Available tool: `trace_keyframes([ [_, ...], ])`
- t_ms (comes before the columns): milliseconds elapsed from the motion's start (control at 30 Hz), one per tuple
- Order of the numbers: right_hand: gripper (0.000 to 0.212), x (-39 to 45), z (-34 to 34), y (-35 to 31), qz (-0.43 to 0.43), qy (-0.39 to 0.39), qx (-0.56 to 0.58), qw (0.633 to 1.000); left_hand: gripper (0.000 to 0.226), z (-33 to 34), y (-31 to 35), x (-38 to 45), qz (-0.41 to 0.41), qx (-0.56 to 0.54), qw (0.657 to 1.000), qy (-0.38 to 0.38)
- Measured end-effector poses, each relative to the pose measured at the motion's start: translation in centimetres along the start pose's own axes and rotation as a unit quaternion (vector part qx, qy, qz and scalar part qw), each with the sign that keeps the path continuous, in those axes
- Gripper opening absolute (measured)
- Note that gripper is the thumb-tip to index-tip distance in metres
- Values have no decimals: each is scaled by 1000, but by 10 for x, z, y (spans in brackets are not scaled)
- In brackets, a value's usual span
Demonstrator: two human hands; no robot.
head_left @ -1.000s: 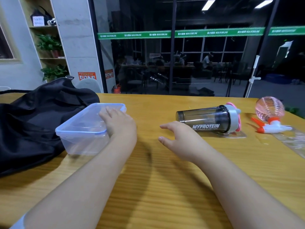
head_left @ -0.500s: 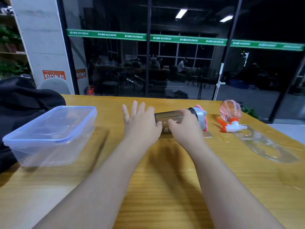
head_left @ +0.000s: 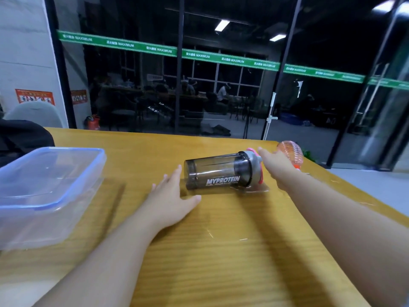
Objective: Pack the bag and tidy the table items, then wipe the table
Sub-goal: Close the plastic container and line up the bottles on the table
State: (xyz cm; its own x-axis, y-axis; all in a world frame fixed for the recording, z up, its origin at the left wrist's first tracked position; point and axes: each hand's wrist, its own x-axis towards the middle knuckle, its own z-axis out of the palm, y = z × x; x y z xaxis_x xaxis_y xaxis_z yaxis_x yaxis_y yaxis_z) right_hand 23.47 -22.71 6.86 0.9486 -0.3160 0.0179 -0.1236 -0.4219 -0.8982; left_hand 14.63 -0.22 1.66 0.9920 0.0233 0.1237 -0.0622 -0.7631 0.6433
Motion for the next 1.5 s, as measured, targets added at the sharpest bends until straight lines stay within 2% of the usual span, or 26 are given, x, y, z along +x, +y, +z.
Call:
trace_keyframes([
  [200, 66, 12, 8, 3, 20, -54, -7, 998, 85, 7, 0, 8, -10, -42, 998, -39],
  [333, 57, 17, 15, 1, 15, -53, -12, 998, 84, 11, 2, 10, -18, -54, 997, -60],
  [533, 59, 25, 21, -1, 16, -57, -21, 998, 81, 11, 0, 12, -21, -70, 995, -61],
  [633, 63, 25, 21, -10, -7, -59, -40, 997, 81, 12, -5, 15, -9, -120, 991, -57],
  [733, 55, 22, 22, -24, -70, -62, -35, 995, 73, 11, -7, 17, -22, -179, 983, -25],
  [833, 54, 17, 25, -42, -166, -57, -21, 984, 46, 8, -7, 20, -33, -229, 973, 13],
  [1000, 67, 8, 32, -73, -222, -100, 50, 969, 51, 0, -2, 22, -54, -332, 939, 77],
  [1100, 65, 5, 39, -87, -257, -103, 55, 959, 34, -14, -1, 17, -71, -394, 907, 128],
  [1167, 61, 2, 46, -95, -262, -129, 61, 954, 42, -24, -4, 16, -73, -417, 892, 158],
  [1267, 64, -6, 61, -108, -242, -191, 73, 948, 59, -33, -12, 15, -70, -402, 894, 183],
  [1333, 45, -9, 70, -114, -250, -241, 50, 937, 60, -38, -17, 11, -63, -390, 900, 182],
  [1367, 44, -11, 74, -117, -249, -255, 34, 934, 67, -40, -19, 9, -64, -382, 905, 178],
  [1433, 58, -12, 82, -123, -245, -254, 19, 936, 82, -46, -24, 4, -68, -369, 913, 163],
  [1500, 61, -13, 90, -132, -254, -223, 37, 941, 79, -52, -26, 0, -63, -349, 921, 161],
])
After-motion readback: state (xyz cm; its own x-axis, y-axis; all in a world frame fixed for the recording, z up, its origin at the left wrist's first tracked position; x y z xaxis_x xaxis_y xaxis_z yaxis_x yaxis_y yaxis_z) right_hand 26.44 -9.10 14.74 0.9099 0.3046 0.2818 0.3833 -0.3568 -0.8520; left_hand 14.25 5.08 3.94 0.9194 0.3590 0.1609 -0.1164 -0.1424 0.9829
